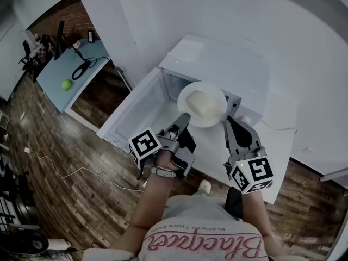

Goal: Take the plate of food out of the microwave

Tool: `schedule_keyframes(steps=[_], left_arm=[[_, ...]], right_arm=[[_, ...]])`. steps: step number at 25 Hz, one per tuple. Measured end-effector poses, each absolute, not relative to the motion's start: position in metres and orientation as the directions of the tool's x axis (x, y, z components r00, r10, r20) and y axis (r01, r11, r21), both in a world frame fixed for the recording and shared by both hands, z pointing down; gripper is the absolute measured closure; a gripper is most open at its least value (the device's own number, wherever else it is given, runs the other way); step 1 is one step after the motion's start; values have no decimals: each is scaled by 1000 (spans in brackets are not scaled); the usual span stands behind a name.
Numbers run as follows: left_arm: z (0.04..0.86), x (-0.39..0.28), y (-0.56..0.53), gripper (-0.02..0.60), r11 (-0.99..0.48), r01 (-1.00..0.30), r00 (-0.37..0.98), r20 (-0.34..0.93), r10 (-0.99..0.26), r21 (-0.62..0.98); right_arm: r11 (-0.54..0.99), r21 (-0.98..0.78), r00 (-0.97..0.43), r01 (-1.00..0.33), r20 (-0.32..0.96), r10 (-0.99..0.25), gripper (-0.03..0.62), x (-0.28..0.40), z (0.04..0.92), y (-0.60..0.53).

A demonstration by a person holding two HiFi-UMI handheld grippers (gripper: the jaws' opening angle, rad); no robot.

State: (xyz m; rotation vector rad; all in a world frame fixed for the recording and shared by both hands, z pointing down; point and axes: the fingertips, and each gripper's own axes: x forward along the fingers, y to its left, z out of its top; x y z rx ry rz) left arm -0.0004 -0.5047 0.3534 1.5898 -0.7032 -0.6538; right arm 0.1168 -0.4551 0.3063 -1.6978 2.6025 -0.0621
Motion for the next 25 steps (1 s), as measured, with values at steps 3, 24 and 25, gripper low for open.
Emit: schedule_keyframes(steps=[3, 24, 25], left_arm=[[349, 9, -509, 561, -103, -73, 657, -30, -753, 992], [337, 57, -518, 561, -109, -49, 685, -46, -727, 993], [337, 58, -518, 561, -111, -45, 690, -49, -723, 993]], right_arm=[[405, -44, -405, -913, -10, -914, 588, 124, 304, -460], [363, -30, -362, -931, -15, -932, 588, 164, 299, -471], [355, -32, -355, -934, -14, -935, 588, 165, 300, -471]])
